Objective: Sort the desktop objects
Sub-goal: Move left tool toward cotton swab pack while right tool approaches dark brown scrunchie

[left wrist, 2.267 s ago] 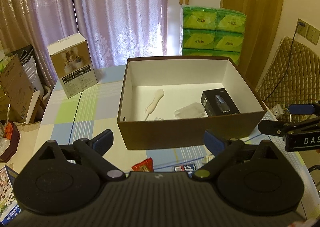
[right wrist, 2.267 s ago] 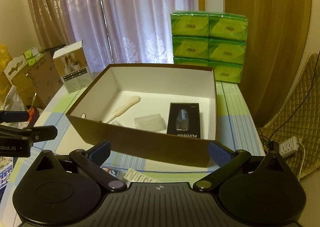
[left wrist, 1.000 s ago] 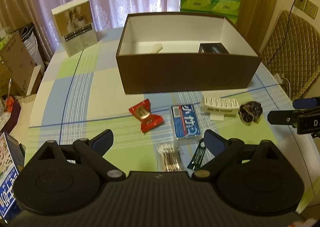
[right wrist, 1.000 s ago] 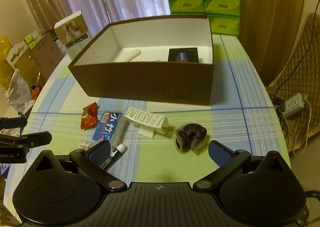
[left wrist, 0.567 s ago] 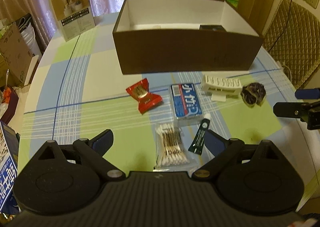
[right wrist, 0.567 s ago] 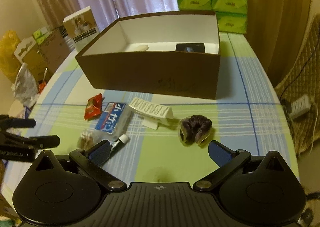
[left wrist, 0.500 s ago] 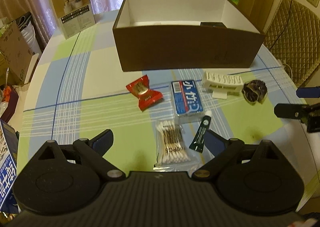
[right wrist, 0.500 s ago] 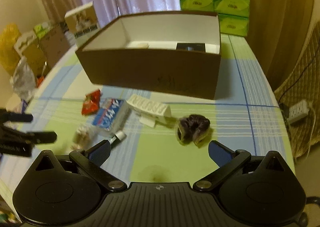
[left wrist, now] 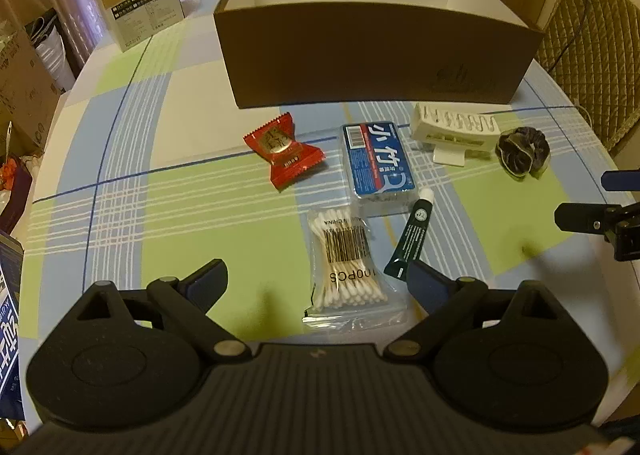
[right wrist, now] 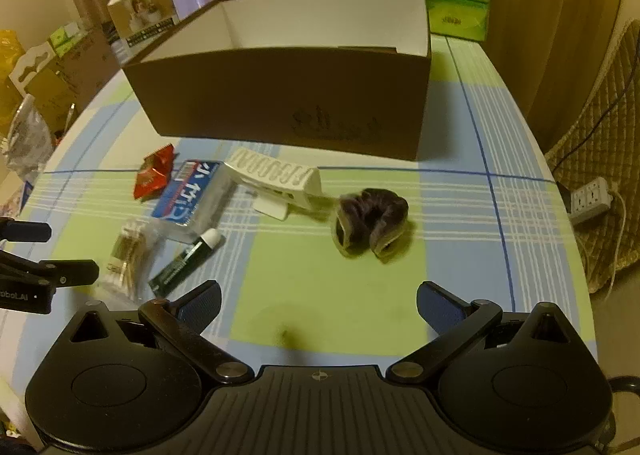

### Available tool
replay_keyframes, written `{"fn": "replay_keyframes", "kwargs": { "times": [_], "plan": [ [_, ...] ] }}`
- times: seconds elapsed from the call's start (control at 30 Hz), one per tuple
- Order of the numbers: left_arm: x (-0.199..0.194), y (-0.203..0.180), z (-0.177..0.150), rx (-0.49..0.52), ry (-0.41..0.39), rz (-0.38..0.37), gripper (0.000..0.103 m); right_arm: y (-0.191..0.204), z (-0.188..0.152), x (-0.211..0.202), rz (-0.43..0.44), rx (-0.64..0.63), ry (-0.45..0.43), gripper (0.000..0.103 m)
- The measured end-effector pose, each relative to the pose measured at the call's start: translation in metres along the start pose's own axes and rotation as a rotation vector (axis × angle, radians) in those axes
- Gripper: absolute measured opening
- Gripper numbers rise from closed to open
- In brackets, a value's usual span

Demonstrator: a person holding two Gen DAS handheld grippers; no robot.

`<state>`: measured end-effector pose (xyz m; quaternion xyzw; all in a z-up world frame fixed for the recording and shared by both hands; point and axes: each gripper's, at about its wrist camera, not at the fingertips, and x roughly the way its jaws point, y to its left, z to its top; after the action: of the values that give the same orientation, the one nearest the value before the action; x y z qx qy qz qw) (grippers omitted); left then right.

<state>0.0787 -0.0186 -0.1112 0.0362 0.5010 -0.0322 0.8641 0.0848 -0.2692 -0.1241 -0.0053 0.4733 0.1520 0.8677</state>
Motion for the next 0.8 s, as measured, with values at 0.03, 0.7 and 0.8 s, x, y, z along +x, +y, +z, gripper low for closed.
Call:
{"fn": "replay_keyframes", "kwargs": {
  "times": [0.03,0.7,0.8],
  "plan": [
    [0.002,0.0,0.0,0.0,0.003,-0.001,0.095,-0.001,0.0,0.002,-0.005,0.003,0.001,0.101],
    [0.048,-0.003,0.012,0.016,0.058,-0.038,0.073,-0.032,0.006,0.028,-0.054,0.089,0.028,0.101],
    [0.056,-0.002,0.012,0.017,0.072,-0.042,0.064,-0.034,0.009,0.03,-0.051,0.094,0.025,0.101]
  ]
}}
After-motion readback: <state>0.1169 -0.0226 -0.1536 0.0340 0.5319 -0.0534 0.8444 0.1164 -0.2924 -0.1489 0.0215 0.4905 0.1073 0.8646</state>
